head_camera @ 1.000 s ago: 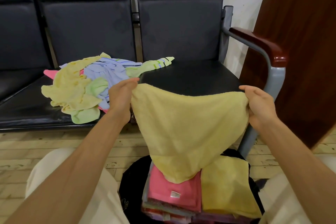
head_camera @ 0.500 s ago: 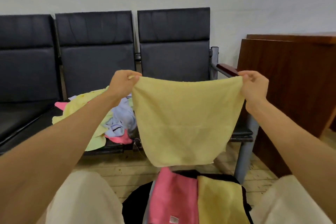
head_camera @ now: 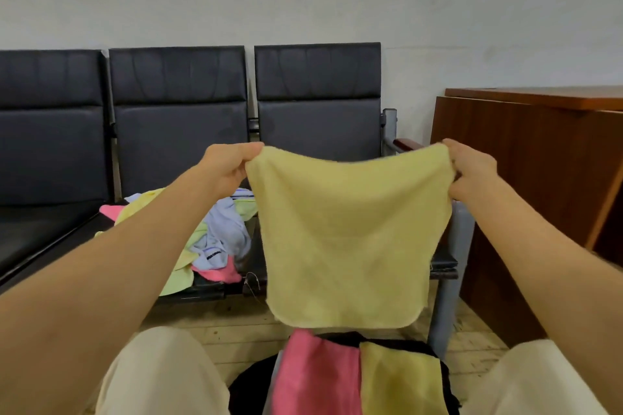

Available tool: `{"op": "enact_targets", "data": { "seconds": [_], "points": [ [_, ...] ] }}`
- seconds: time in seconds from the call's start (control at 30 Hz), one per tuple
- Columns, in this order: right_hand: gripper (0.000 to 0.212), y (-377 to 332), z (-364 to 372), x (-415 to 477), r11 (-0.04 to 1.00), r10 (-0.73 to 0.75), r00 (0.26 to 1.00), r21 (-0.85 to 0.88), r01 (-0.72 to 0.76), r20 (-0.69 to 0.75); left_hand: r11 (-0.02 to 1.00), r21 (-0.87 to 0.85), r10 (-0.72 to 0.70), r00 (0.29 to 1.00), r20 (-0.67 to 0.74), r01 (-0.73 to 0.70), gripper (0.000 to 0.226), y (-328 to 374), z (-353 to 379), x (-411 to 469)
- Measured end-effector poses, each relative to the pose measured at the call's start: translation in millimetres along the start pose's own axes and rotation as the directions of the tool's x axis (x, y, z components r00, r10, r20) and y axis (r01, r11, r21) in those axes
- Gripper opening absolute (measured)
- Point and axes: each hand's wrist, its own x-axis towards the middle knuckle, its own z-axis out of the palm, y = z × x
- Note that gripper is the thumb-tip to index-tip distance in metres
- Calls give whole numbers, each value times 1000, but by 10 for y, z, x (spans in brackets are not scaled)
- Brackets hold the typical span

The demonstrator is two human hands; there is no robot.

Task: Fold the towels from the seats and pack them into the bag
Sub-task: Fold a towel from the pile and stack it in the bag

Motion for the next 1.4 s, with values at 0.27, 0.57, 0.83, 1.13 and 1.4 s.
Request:
{"op": "enact_targets", "data": {
  "seconds": [0.27,0.57,0.83,1.13,1.4],
  "points": [
    [26,117,1,17,982,-91,996,-162,92,16,880,434,235,971,-48,-192,16,-98,-88,62],
    [36,184,28,-2,788,-291,932,-498,362,218,765,613,334,936,-114,-198,25,-89,-172,63],
    [35,193,57,-34,720,-305,918,-569,397,255,741,641,374,916,-147,-199,19,-96,-193,54],
    [30,189,-18,-62,606,-381,904,-686,403,194,584,771,453,890,-48,-256,16,-100,-92,70],
    [24,208,3,35,527,-432,890,-760,381,146,593,780,401,914,-67,-202,14,-55,17,100]
  ]
}}
